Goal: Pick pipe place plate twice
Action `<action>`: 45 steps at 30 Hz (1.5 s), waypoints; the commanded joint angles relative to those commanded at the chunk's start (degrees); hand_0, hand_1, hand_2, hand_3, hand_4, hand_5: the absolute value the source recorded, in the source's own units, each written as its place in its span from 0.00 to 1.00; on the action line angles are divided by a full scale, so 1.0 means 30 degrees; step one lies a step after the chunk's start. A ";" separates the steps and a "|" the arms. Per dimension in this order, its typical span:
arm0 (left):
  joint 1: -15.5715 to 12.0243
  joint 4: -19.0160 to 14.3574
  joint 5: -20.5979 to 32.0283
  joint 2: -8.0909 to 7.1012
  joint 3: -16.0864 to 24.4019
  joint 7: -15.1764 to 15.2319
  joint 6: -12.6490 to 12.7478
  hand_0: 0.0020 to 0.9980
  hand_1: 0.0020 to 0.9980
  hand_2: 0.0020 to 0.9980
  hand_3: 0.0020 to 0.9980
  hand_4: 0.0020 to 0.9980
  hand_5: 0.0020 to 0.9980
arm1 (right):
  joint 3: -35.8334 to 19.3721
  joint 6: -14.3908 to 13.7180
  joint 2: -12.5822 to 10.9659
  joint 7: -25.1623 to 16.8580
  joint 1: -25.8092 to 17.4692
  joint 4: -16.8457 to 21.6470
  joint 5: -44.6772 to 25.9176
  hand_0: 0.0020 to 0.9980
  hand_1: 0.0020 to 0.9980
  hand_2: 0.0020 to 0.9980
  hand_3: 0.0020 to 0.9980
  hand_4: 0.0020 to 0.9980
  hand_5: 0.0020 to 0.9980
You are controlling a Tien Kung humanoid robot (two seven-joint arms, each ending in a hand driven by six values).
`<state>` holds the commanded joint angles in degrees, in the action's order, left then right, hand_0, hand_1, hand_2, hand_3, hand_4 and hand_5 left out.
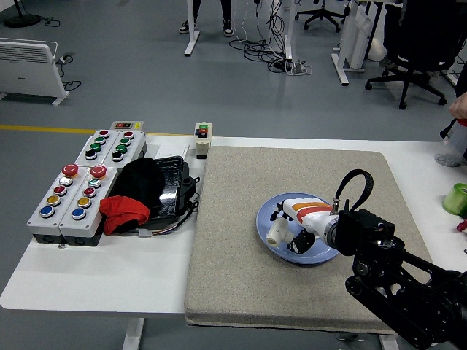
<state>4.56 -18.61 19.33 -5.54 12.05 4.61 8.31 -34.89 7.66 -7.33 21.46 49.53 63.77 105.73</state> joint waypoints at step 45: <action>-0.0020 0.0064 0.0086 0.0034 -0.0503 0.0062 -0.0103 0.71 0.70 0.74 0.70 0.41 1.00 | -1.9571 -0.6716 -0.1589 -0.8477 -1.0717 0.4191 -2.5418 0.85 0.80 0.87 0.82 0.57 0.49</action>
<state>4.51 -18.42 19.59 -5.44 10.54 4.80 8.00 -93.61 -12.49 -12.10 -3.96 17.38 76.34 29.47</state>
